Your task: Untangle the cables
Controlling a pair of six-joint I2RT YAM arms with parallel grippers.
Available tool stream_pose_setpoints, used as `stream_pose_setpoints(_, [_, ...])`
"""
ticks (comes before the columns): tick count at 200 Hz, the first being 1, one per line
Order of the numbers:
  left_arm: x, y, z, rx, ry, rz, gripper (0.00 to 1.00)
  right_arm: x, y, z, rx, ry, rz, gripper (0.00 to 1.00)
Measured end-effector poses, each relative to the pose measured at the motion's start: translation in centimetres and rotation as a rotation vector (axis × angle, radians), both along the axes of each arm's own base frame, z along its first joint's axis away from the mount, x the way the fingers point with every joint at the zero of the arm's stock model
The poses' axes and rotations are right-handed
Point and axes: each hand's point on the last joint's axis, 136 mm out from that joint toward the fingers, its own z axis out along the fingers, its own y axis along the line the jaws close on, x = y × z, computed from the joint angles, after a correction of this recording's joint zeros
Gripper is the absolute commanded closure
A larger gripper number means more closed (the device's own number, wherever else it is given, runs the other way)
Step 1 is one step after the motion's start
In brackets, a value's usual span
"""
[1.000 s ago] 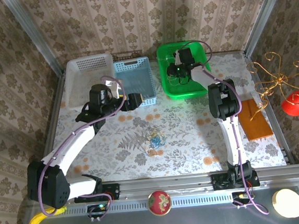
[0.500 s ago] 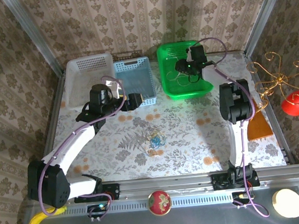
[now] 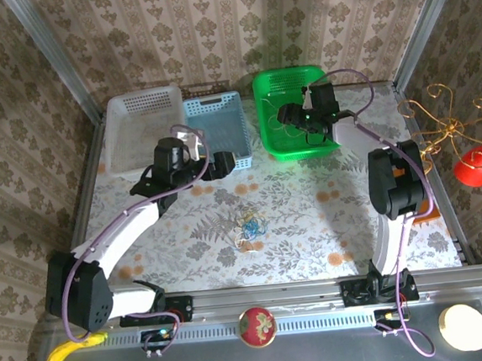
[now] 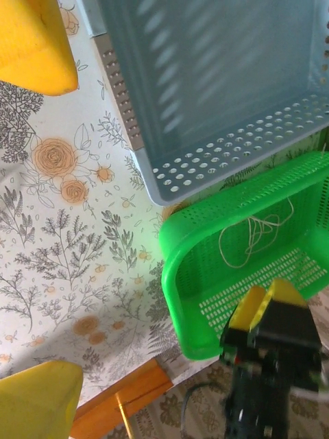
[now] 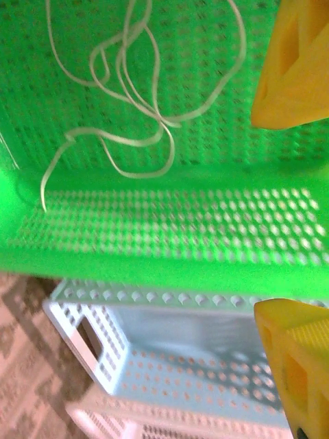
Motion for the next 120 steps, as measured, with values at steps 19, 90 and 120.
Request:
stream_pose_setpoints(19, [0.6, -0.8, -0.4, 0.0, 0.015, 0.029, 0.0, -2.1, 1.4, 1.6, 0.019, -0.014, 0.03, 0.32])
stream_pose_setpoints(90, [1.5, -4.2, 4.2, -0.033, -0.024, 0.011, 0.0, -10.0, 5.4, 4.3, 0.019, -0.017, 0.149, 0.33])
stream_pose_setpoints(120, [0.7, -3.6, 3.3, -0.024, 0.0, 0.015, 0.0, -14.3, 7.5, 3.3, 0.003, 0.006, 0.219, 0.34])
